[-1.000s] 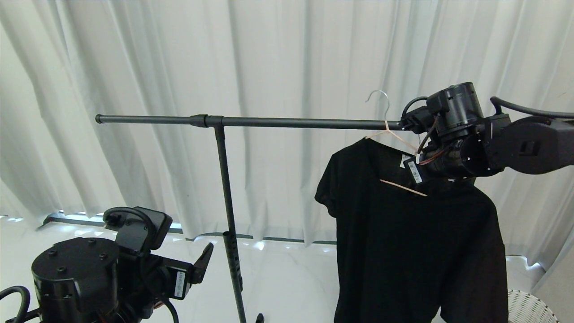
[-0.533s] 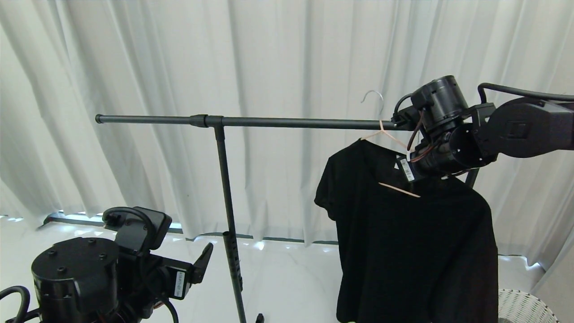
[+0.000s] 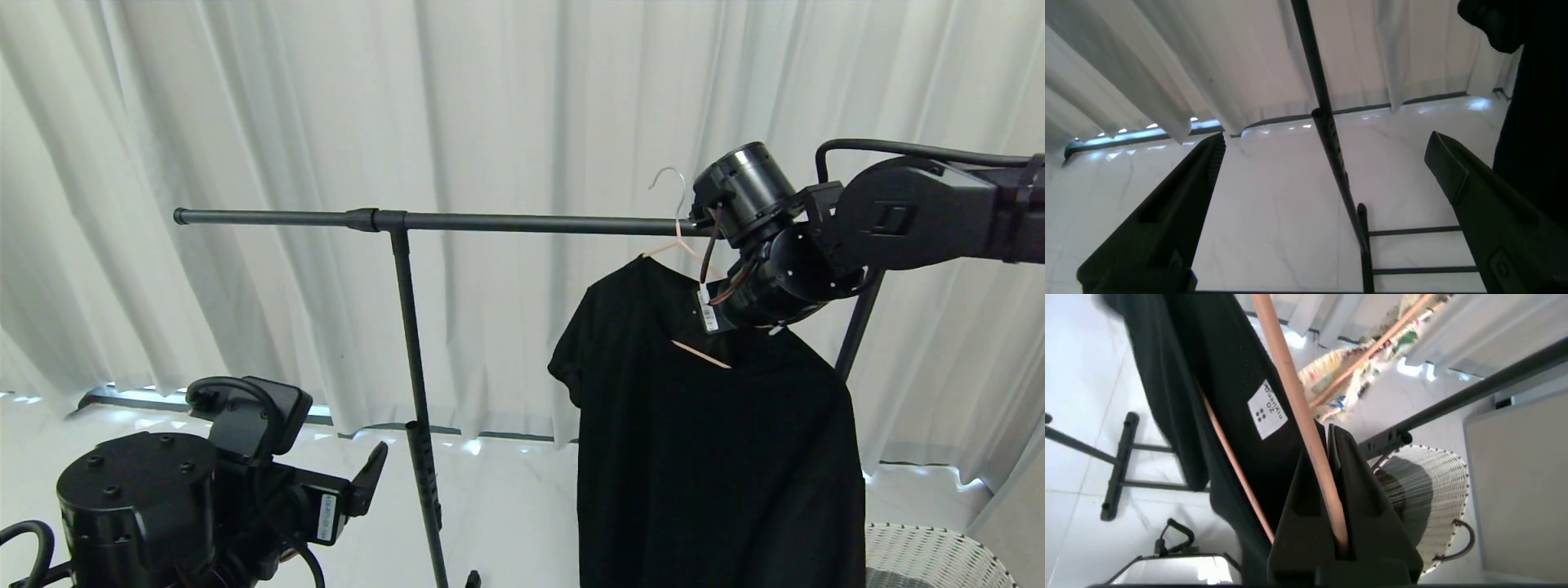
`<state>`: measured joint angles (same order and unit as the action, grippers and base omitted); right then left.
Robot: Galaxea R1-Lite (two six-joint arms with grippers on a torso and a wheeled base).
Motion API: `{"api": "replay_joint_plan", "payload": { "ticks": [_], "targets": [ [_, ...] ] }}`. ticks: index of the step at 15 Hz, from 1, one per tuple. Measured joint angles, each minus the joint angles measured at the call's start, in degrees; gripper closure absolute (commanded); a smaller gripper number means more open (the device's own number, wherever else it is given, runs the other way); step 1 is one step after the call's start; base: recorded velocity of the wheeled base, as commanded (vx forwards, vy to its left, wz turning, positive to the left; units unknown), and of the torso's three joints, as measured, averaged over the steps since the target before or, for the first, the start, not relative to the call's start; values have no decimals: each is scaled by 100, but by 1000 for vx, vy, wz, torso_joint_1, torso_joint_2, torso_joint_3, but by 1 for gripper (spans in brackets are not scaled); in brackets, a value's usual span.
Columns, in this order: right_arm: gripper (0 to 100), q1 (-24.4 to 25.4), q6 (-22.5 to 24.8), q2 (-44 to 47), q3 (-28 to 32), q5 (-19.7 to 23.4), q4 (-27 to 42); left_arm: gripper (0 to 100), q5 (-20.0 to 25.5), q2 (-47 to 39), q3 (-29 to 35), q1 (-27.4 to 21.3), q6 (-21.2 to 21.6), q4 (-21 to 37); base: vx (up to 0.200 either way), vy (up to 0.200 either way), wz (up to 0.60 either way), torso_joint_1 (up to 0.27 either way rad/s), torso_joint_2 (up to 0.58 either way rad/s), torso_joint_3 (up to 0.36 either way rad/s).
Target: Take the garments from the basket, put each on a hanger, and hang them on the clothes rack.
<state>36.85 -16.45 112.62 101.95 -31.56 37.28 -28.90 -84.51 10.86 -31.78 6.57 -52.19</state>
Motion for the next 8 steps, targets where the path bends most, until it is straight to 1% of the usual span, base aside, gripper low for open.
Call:
{"api": "replay_joint_plan", "payload": {
  "ticks": [3,5,8],
  "targets": [
    [100,-66,0,169,235,-7,20,0,1,2,-4,-5,0,0,0,0,0,0,0,0],
    [100,-107,5,295,445,-10,213,0,1,2,-6,-2,0,0,0,0,0,0,0,0],
    [100,-96,6,483,555,-10,306,0,1,2,-9,0,-1,0,0,0,0,0,0,0]
  ]
}}
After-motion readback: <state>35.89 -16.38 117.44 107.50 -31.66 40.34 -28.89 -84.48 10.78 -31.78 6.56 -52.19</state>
